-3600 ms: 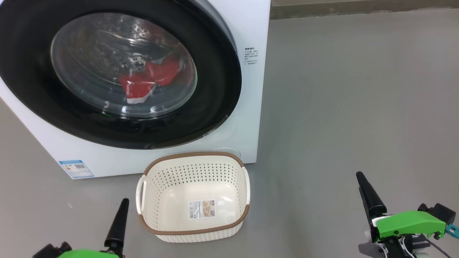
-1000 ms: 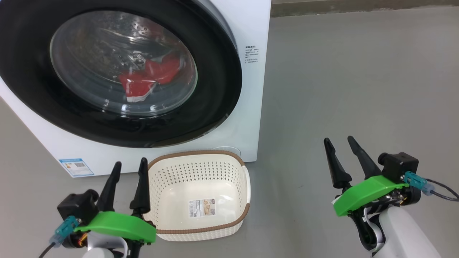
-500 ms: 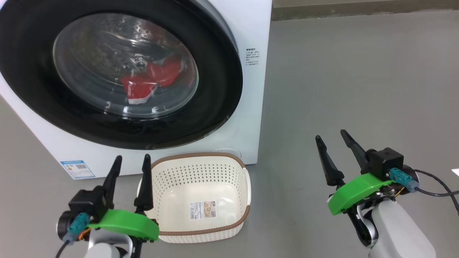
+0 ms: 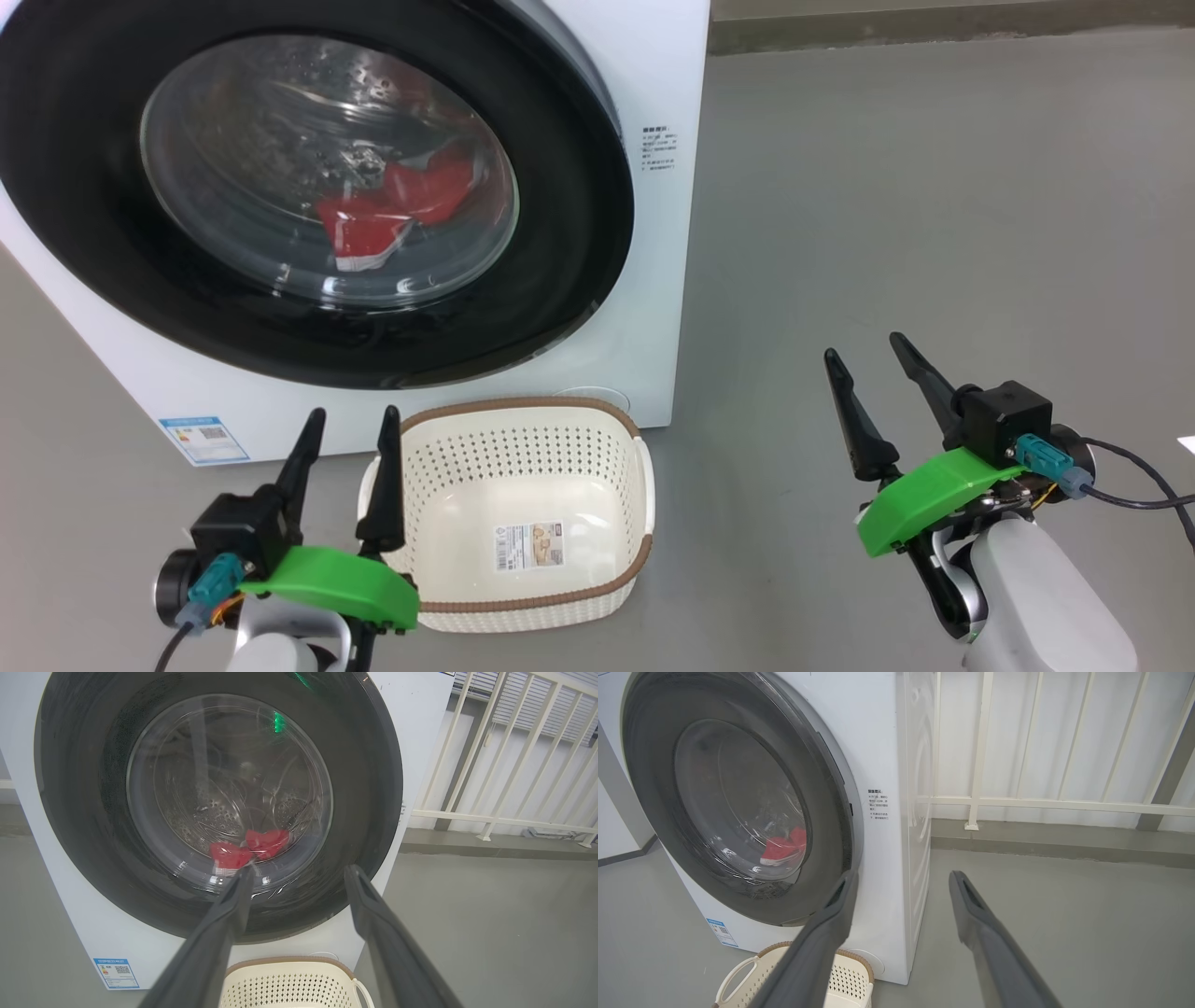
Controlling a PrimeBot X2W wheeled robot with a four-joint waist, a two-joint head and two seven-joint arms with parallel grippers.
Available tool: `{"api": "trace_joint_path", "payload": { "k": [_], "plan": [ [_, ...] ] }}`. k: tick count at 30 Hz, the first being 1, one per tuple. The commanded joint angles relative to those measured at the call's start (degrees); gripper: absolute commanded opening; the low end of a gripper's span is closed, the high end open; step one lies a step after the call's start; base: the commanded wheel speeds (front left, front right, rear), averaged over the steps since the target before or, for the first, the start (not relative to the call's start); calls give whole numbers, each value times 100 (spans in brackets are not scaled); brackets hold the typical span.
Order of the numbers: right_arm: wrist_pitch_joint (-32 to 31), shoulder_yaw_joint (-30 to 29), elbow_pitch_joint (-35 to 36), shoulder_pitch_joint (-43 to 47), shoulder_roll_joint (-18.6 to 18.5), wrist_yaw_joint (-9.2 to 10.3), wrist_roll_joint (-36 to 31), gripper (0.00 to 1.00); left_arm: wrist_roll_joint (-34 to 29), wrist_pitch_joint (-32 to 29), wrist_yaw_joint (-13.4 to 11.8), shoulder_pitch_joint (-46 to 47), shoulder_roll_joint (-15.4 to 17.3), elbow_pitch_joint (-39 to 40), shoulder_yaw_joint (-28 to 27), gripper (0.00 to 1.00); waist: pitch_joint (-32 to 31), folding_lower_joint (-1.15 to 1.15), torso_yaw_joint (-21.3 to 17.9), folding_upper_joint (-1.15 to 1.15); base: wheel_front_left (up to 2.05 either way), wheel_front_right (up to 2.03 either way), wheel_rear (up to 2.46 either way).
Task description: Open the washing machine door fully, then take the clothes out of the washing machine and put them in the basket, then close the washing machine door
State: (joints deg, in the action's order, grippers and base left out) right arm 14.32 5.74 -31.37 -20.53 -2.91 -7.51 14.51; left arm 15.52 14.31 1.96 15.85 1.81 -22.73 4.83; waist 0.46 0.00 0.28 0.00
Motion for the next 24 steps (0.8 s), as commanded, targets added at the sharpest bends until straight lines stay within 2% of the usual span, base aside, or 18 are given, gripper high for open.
{"api": "trace_joint_path", "payload": {
  "k": [1, 8, 9, 10, 12, 20, 24],
  "plan": [
    [68, 82, 160, -193, 3, 2, -13, 100, -32, 69, -30, 273, 107, 113, -171, 100, 15, 0, 9, 0, 0, 0, 0],
    [68, 30, 230, -221, 3, 2, 6, 100, -74, 69, -29, 290, 107, 142, -185, 100, 66, 0, 31, 0, 0, 0, 0],
    [68, 13, 272, -230, 3, 2, 24, 93, -78, 69, -26, 298, 107, 145, -184, 100, 81, 0, 38, 0, 0, 0, 0],
    [68, 1, 306, -235, 3, 2, 52, 44, -81, 69, -23, 310, 107, 150, -179, 100, 99, 0, 48, 0, 0, 0, 0],
    [68, -36, 385, -253, 3, 2, 97, 0, -85, 69, -19, 327, 107, 173, -165, 100, 133, 0, 70, 0, 0, 0, 0],
    [68, -131, 461, -401, 3, 2, 525, 0, -92, 69, -52, 359, 107, 347, -55, 100, 305, 0, 172, 0, 0, 0, 0],
    [68, -213, 388, -567, 3, 2, 1219, 0, -61, 69, -76, 400, 107, 464, 18, 100, 452, 0, 256, 0, 0, 0, 0]
  ]
}}
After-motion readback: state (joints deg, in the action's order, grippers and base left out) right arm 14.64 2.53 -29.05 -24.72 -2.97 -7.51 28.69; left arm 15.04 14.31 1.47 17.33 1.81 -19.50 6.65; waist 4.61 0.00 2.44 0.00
